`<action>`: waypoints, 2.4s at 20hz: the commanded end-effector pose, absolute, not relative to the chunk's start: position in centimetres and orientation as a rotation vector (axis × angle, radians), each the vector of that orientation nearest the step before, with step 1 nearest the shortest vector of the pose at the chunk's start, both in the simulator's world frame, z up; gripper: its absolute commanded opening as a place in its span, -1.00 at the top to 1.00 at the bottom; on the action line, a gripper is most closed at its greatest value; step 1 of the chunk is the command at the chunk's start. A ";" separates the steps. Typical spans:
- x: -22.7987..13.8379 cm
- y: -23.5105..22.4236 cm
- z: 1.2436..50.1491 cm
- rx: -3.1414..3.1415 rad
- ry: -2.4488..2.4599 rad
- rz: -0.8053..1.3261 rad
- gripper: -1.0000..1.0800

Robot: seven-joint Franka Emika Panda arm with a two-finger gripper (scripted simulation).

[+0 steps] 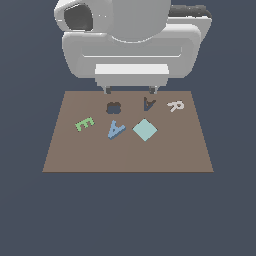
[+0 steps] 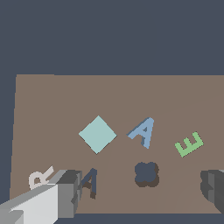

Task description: Insert a designated object into the corresponding slot on a board.

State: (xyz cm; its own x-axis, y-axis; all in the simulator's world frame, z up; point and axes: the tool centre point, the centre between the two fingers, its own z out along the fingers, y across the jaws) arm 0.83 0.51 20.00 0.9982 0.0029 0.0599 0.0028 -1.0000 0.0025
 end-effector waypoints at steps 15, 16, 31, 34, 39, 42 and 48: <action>1.7 -0.8 15.6 3.127 -0.250 0.067 -0.92; 1.8 -1.0 14.9 3.124 -0.289 0.063 -0.92; 2.7 -4.1 5.6 3.033 -0.810 0.005 -0.92; 2.7 -4.2 5.1 3.026 -0.842 0.001 -0.92; 2.6 -4.2 5.0 3.026 -0.842 -0.001 -0.92; 2.6 -4.2 4.4 3.026 -0.843 -0.001 -0.92; 2.6 -4.2 3.0 3.025 -0.847 0.000 -0.92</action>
State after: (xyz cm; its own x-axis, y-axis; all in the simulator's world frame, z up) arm 2.60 -4.23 3.15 0.8549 -0.5187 -0.0012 -0.5187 -0.8549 0.0008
